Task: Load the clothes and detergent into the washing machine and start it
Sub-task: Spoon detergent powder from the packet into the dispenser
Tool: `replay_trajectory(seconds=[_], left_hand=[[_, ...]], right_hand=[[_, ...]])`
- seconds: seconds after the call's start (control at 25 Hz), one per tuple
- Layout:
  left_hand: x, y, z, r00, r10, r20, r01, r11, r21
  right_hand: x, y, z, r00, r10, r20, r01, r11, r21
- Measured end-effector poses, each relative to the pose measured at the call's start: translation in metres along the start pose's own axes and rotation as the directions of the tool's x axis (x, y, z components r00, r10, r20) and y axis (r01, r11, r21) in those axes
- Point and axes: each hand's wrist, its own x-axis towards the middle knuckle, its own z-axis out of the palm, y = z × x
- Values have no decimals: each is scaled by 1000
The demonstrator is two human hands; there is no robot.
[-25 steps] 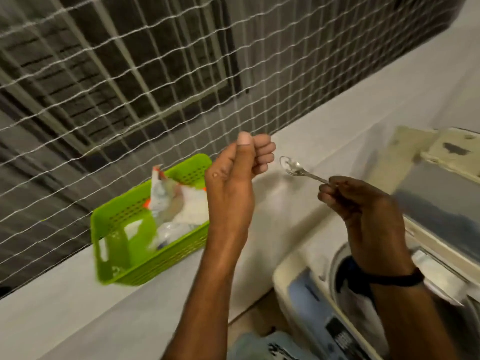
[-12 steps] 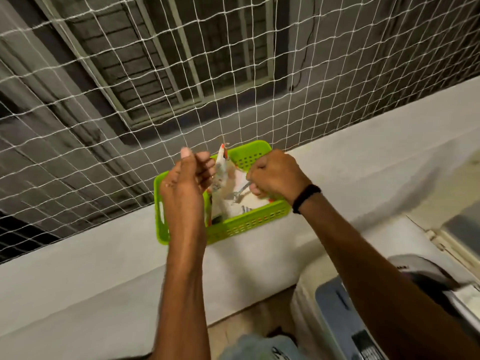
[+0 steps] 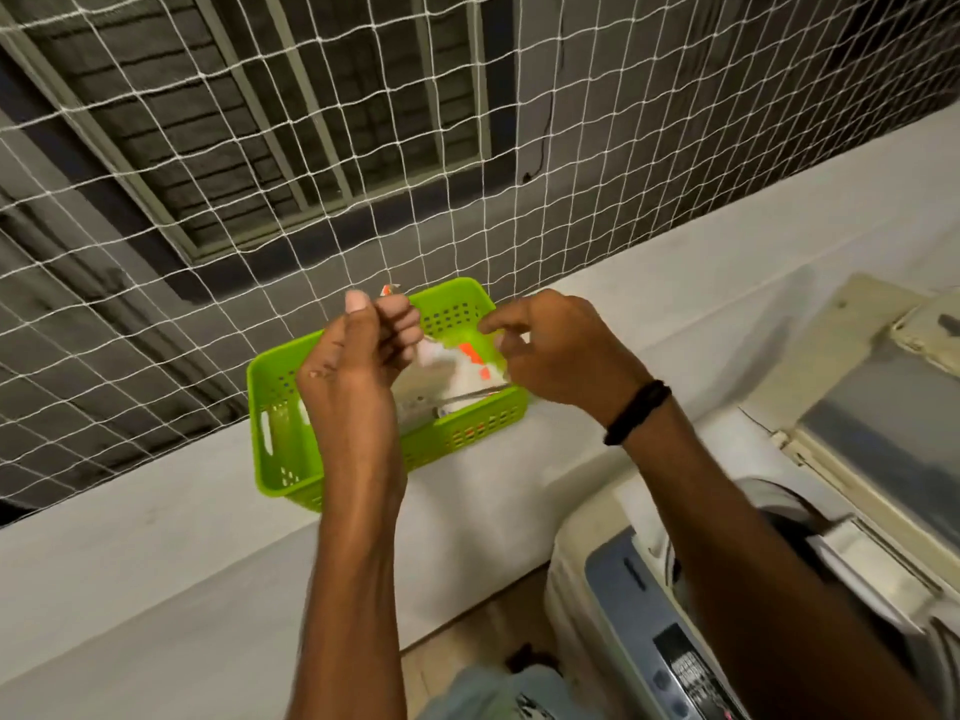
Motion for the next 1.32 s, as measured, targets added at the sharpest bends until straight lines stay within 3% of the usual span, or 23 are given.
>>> replay_trajectory(seconds=[0.08, 0.16, 0.28, 0.4, 0.52, 0.68, 0.76, 0.84, 0.96, 1.08, 1.24, 1.32], left_hand=[[-11, 0, 14, 999, 17, 37, -15, 999, -28], [-21, -6, 31, 995, 16, 94, -12, 999, -39], [-39, -24, 66, 965, -39, 258, 50, 998, -35], [-59, -47, 101, 902, -104, 419, 101, 994, 30], [-85, -70, 139, 801, -178, 572, 134, 984, 118], [-121, -96, 185, 664, -235, 710, 119, 970, 210], [-137, -112, 204, 599, -253, 760, 112, 966, 234], [-156, -134, 222, 525, -325, 787, 176, 946, 273], [-183, -185, 249, 412, -539, 735, 364, 837, 409], [-210, -248, 265, 299, -739, 604, 479, 663, 575], [-230, -315, 274, 142, -904, 404, 582, 406, 705], [-234, -344, 275, 52, -942, 331, 626, 289, 725]], right_hand=[[-17, 16, -24, 991, 18, -134, -5, 996, 94], [-39, 38, -38, 968, 125, -216, -53, 949, 310], [-74, 74, -48, 910, 344, -230, -142, 782, 607], [-110, 114, -57, 827, 511, -234, -246, 703, 667], [-154, 156, -74, 689, 658, -303, -317, 649, 691], [-211, 205, -100, 513, 733, -446, -363, 656, 661], [-240, 224, -105, 381, 807, -451, -363, 579, 730], [-266, 240, -106, 294, 854, -430, -364, 516, 776], [-291, 264, -92, 178, 910, -374, -338, 414, 845], [-306, 296, -67, 51, 968, -245, -215, 251, 944], [-317, 350, -25, -21, 1000, -4, -170, 1, 986], [-319, 378, 0, -54, 993, 106, -35, -108, 994]])
